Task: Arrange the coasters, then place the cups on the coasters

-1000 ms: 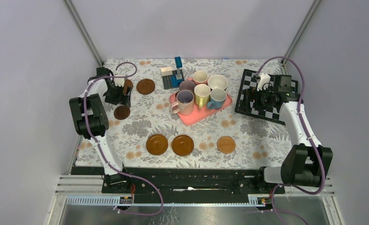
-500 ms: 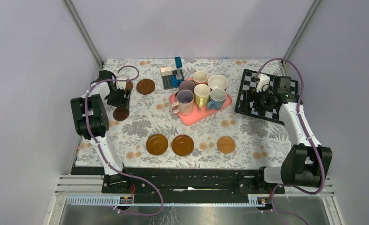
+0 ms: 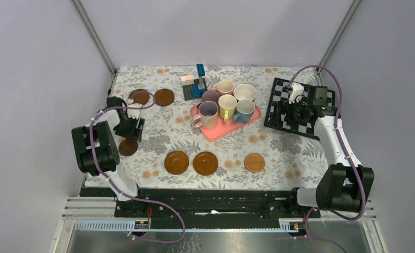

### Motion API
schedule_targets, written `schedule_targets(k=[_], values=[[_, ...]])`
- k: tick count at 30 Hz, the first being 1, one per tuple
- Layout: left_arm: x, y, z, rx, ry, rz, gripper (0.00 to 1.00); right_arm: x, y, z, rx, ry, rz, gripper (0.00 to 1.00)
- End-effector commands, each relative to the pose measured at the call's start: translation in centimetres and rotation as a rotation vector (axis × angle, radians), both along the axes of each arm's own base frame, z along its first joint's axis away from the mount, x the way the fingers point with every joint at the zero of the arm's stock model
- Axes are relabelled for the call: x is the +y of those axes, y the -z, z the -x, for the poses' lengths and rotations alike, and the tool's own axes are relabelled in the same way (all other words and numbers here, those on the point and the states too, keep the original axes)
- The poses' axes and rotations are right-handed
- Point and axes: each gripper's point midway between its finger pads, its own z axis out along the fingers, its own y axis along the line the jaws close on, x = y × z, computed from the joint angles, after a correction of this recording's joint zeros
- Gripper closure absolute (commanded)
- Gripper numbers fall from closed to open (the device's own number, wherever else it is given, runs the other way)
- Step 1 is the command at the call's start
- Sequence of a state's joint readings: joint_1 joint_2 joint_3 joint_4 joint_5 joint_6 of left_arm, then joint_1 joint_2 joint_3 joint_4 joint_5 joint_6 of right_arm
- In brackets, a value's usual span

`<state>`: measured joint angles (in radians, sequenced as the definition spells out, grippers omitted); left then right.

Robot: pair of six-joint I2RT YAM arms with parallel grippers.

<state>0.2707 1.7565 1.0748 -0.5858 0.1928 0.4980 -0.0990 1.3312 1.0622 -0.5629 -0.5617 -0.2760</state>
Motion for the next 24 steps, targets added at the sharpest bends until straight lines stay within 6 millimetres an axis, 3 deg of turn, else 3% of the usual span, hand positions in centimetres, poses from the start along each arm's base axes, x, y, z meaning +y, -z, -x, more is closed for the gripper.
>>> schedule_targets(k=[1,4,7,11,14,24], values=[[0.1,0.7,4.5,0.095,0.018,-0.005,0.35,-0.1,-0.9,-0.3,-0.046,-0.003,0.005,0.02],[-0.3,-0.2,4.8,0.079,0.029,0.007,0.35,-0.1,-0.9,-0.3,-0.046,-0.003,0.005,0.02],[-1.2,-2.6,3.5,0.014,0.052,0.049,0.32,0.0,-1.0,-0.3,-0.047,-0.005,0.002,0.02],[-3.8,-6.6,1.6,-0.082,0.143,0.089,0.29,-0.1,-1.1,-0.3,-0.051,-0.004,0.005,0.02],[-6.8,-8.2,1.6,-0.112,0.258,0.110,0.26,-0.1,-1.0,-0.2,-0.052,-0.005,0.008,0.02],[-14.2,-5.7,6.1,-0.020,0.554,0.145,0.20,0.1,-1.5,0.1,-0.055,-0.018,0.006,0.02]])
